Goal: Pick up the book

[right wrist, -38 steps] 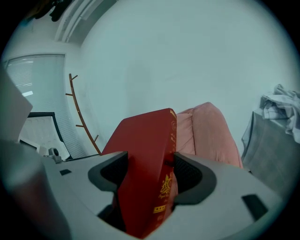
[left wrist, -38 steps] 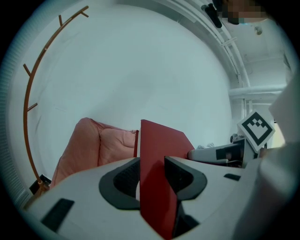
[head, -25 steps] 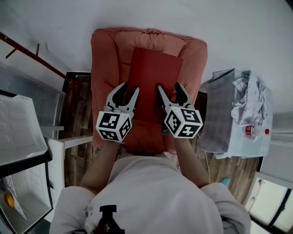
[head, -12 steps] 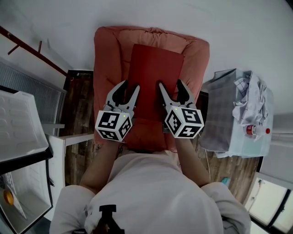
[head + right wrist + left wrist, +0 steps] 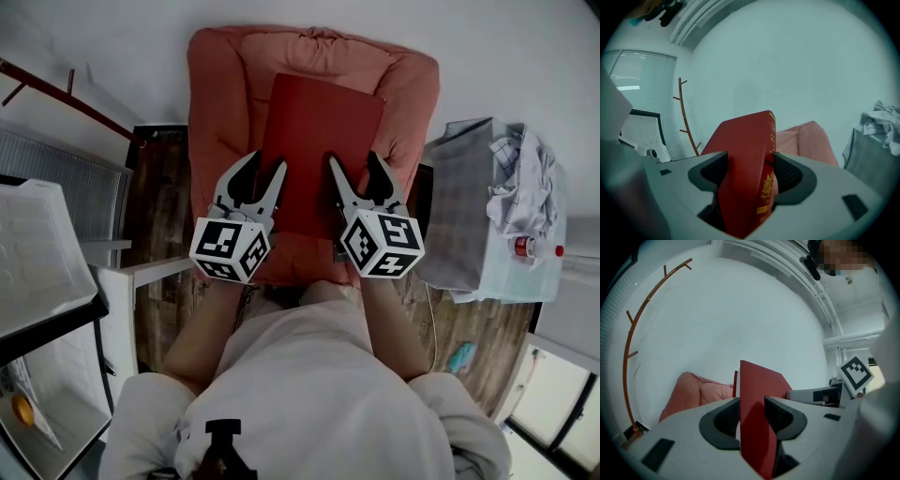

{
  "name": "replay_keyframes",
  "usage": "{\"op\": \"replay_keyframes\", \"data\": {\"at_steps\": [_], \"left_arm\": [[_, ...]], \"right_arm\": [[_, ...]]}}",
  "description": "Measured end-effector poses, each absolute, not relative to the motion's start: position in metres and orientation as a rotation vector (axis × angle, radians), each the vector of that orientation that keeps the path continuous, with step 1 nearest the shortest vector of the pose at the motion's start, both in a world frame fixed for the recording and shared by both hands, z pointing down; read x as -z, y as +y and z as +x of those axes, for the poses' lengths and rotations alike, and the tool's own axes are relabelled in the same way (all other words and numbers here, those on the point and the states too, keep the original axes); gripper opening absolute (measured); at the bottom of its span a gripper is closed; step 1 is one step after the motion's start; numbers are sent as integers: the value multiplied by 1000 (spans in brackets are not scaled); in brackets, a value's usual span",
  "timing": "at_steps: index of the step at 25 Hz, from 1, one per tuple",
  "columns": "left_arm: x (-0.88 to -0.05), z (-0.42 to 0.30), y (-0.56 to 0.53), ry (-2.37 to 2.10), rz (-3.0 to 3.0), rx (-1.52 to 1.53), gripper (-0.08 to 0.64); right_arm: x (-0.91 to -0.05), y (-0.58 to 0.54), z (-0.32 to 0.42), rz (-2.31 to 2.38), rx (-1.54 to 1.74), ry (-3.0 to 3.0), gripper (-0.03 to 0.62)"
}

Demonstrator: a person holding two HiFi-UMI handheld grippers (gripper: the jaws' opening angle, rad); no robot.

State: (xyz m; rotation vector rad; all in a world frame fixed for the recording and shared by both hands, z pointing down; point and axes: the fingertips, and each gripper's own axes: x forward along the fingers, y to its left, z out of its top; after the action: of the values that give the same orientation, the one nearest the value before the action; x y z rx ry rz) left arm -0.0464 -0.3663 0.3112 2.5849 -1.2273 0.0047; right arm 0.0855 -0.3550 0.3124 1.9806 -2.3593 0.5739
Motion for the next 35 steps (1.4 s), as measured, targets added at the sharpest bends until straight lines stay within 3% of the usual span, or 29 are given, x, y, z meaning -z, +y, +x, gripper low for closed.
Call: {"op": "replay_keyframes", "data": {"at_steps": [35], "left_arm": [[-270,-1,-111,-1382,2565,124,153]], "right_arm": [[-277,-122,132,1842,-505,-2535,307]]}}
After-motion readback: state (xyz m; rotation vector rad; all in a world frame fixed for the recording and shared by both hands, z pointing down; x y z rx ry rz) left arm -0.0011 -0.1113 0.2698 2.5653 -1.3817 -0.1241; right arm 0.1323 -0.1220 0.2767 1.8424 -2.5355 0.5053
